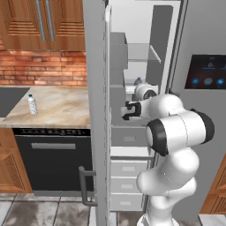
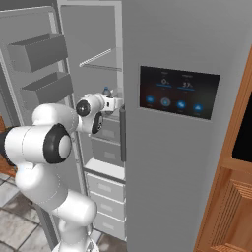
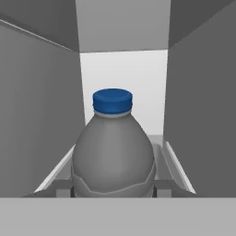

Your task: Take the bottled waters from the counter and place them in the freezer to freeze. Close the freezer door after placing the bottles.

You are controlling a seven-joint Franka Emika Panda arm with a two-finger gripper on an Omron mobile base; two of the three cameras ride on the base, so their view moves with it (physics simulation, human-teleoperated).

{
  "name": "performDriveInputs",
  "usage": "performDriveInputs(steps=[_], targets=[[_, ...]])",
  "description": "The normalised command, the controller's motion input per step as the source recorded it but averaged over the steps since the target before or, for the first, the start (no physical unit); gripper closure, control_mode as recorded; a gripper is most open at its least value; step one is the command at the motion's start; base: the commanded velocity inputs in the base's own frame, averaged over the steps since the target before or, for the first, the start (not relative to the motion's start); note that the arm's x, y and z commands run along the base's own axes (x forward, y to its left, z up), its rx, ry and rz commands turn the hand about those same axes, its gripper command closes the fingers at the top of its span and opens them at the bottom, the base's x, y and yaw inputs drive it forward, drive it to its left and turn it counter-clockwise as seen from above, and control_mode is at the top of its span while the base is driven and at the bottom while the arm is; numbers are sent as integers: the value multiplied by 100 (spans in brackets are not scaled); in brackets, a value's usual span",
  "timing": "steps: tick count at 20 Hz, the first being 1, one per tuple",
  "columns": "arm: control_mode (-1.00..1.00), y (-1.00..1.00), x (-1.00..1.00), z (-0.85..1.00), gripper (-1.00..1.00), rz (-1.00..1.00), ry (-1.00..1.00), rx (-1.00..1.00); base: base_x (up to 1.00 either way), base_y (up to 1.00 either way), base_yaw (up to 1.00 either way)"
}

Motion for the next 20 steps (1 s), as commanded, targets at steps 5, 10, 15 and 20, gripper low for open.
performDriveInputs(steps=[5,10,15,20], targets=[[-100,0,6,-23,100,0,0,0,0,0,0],[-100,0,10,-13,100,0,0,0,0,0,0],[-100,0,16,-2,100,0,0,0,0,0,0],[-100,0,6,0,100,0,0,0,0,0,0]])
